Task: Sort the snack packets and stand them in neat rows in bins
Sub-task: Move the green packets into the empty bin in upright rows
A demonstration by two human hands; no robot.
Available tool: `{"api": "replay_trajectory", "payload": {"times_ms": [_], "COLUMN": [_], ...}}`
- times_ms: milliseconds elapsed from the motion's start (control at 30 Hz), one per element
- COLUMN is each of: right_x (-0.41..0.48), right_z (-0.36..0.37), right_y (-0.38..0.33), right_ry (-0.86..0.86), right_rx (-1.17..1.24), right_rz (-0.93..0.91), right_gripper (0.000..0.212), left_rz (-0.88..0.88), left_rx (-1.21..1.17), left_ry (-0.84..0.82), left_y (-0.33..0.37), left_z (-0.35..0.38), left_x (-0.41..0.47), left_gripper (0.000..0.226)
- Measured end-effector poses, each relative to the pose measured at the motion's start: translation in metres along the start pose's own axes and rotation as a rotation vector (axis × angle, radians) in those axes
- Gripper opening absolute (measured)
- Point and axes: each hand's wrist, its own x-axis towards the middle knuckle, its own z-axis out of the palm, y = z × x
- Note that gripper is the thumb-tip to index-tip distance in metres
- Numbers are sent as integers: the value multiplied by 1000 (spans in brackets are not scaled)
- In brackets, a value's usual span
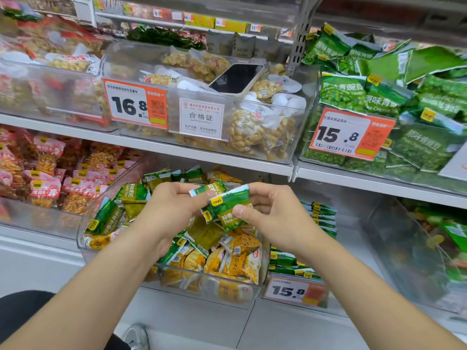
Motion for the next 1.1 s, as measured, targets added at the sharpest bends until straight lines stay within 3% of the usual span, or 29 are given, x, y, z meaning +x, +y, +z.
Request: {"api": "replay_trajectory", "payload": {"times_ms": [167,367,433,500,600,667,900,1000,1100], "right_x": [-1,-5,-7,-9,-13,-14,-37,-48,-57], "right_z": [-5,-9,-13,-16,-18,-25,-62,-86,-112], "right_y": [7,10,11,10,12,16,21,31,50], "right_ry": [-11,101,133,136,144,148,-34,-15,105], "right_rx": [-80,-210,-213,-140,-78,-187,-275,-262,-398], "right_rz": [-12,-39,-35,-40,-50,-89,-76,-21,114], "right_gripper": [35,37,36,38,48,48,43,36,28], "left_rz": [38,166,191,218,279,307,421,568,859], "left_rx": [-70,107,166,219,205,156,219,318,592], "left_ry": [-187,-377,-384,-376,-355,-360,-365,-284,-231], "left_y": [9,16,17,16,16,17,17,9,-3], "left_z": [9,14,14,15,19,22,49,70,91], "left_x": [-12,-16,-15,-16,-18,-20,-30,-35,-40], "left_gripper": [16,27,50,57,51,49,40,32,22]}}
